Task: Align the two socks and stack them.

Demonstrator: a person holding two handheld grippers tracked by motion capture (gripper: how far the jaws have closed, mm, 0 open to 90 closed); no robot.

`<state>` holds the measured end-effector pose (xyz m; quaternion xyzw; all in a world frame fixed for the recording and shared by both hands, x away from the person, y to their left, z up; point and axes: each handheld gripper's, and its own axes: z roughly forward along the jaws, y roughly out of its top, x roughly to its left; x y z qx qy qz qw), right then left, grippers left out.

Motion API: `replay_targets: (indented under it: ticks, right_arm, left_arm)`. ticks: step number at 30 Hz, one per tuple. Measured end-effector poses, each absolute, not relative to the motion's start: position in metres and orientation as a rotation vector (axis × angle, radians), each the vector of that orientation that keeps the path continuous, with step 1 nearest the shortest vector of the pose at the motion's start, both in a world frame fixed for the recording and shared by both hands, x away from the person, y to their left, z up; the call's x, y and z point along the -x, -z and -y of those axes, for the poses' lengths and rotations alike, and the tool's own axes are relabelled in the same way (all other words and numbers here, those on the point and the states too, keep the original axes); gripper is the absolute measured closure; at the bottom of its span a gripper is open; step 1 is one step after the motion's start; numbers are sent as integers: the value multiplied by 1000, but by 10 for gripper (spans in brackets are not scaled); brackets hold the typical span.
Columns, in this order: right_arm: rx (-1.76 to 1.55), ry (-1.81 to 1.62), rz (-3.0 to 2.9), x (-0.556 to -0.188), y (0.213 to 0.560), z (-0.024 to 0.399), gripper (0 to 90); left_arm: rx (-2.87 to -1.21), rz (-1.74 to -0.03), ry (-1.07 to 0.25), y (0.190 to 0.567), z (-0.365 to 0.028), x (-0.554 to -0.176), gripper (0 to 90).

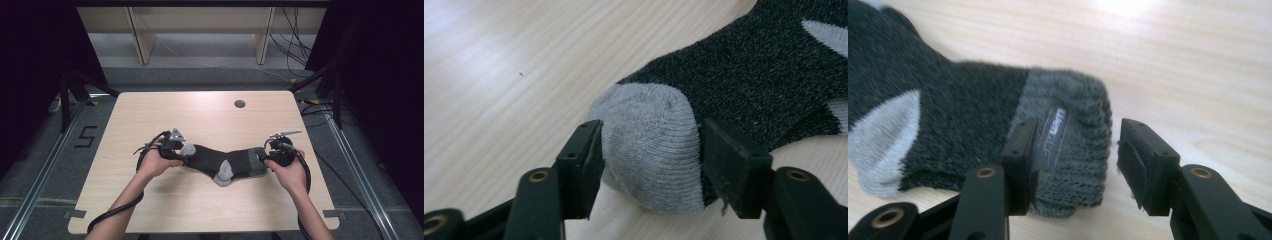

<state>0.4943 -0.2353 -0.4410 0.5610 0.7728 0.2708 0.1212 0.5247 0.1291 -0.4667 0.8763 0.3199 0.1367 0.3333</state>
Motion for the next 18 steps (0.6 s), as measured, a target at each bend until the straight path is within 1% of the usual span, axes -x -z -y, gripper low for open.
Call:
replay_targets:
  ticks: [1, 2, 3, 4, 5, 6, 8, 9, 10, 11, 13, 14, 15, 16, 18]
  right_arm:
    - [-1650, -763, -2273, -495, 446, 234, 627]
    - [-1650, -763, -2273, -495, 446, 234, 627]
    - [-1696, -729, -2275, -494, 450, 234, 668]
    - [-1717, -735, -2278, -493, 451, 234, 683]
    - [-1660, -748, -2273, -495, 452, 237, 690]
    - [-1706, -740, -2277, -494, 451, 236, 694]
    - [-1670, -765, -2240, -495, 449, 239, 676]
    - [-1670, -763, -2212, -494, 447, 238, 645]
    - [-1669, -783, -2197, -493, 443, 240, 602]
    - [-1671, -786, -2177, -494, 443, 241, 584]
    - [-1676, -785, -2170, -494, 445, 242, 594]
    - [-1732, -755, -2190, -495, 448, 241, 631]
    - [-1732, -755, -2190, -495, 448, 241, 631]
    - [-1733, -740, -2222, -495, 453, 241, 714]
    - [-1754, -744, -2221, -495, 456, 240, 777]
  left_arm:
    - [-2302, -831, -360, 468, -128, -525, 507]
    - [-2324, -823, -366, 469, -128, -525, 507]
    - [-2333, -820, -366, 470, -127, -525, 564]
    - [-2332, -834, -356, 472, -127, -526, 586]
    - [-2328, -836, -366, 472, -126, -526, 612]
    - [-2330, -844, -372, 473, -125, -525, 633]
    - [-2348, -833, -384, 473, -123, -523, 661]
    - [-2339, -827, -420, 475, -121, -522, 667]
    - [-2339, -827, -424, 475, -120, -521, 676]
    - [-2339, -827, -424, 475, -120, -521, 679]
    - [-2324, -848, -425, 476, -120, -520, 691]
    - [-2312, -860, -428, 476, -120, -520, 699]
    - [-2312, -860, -428, 476, -120, -520, 707]
    - [-2305, -865, -429, 477, -120, -520, 721]
    - [-2300, -869, -429, 476, -121, -518, 748]
